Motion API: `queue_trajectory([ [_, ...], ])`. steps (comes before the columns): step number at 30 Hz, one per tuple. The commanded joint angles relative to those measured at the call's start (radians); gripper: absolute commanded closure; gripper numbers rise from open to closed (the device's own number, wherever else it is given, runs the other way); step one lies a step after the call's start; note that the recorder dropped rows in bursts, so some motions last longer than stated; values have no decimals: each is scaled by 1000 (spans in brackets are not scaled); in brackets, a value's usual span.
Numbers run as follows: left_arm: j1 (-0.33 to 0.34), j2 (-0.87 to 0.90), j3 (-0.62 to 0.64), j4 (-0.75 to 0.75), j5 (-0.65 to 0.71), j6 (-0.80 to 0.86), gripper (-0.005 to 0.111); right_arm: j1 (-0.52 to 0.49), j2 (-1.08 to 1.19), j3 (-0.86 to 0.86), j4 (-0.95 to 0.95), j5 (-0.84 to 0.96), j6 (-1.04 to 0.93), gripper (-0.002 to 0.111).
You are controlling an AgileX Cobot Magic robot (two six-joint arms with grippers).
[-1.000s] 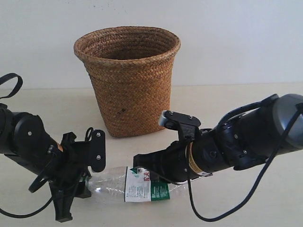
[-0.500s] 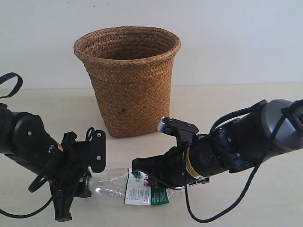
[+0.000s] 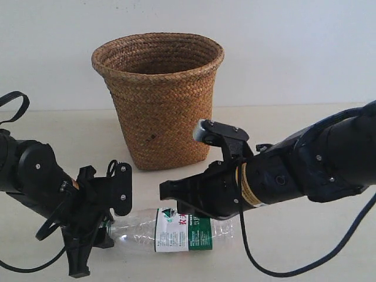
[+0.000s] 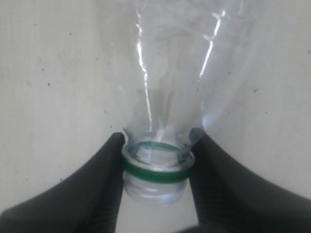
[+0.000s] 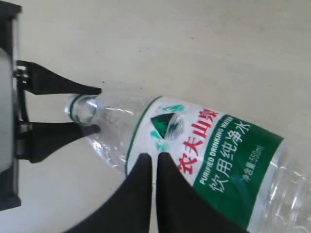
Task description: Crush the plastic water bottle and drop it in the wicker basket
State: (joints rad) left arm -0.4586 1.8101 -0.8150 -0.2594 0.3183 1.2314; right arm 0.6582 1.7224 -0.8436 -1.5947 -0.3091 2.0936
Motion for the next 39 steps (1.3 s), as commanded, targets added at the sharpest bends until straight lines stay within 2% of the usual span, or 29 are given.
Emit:
queue_trajectory([
  [1,-4,1,-4,-11,-1,-10,103,2,-46,6,0,-4,2,108],
  [9,-4,1,-4,-11,-3,-10,103,4,-44,4,20,-17,2,108],
  [16,-4,1,-4,-13,-1,-10,103,97,39,-46,39,39,-6,108],
  [27,-4,1,-4,-13,-1,-10,103,97,177,-54,44,147,-6,108],
  [39,-4,1,-4,-13,3,-10,103,97,268,-54,44,140,-2,108],
])
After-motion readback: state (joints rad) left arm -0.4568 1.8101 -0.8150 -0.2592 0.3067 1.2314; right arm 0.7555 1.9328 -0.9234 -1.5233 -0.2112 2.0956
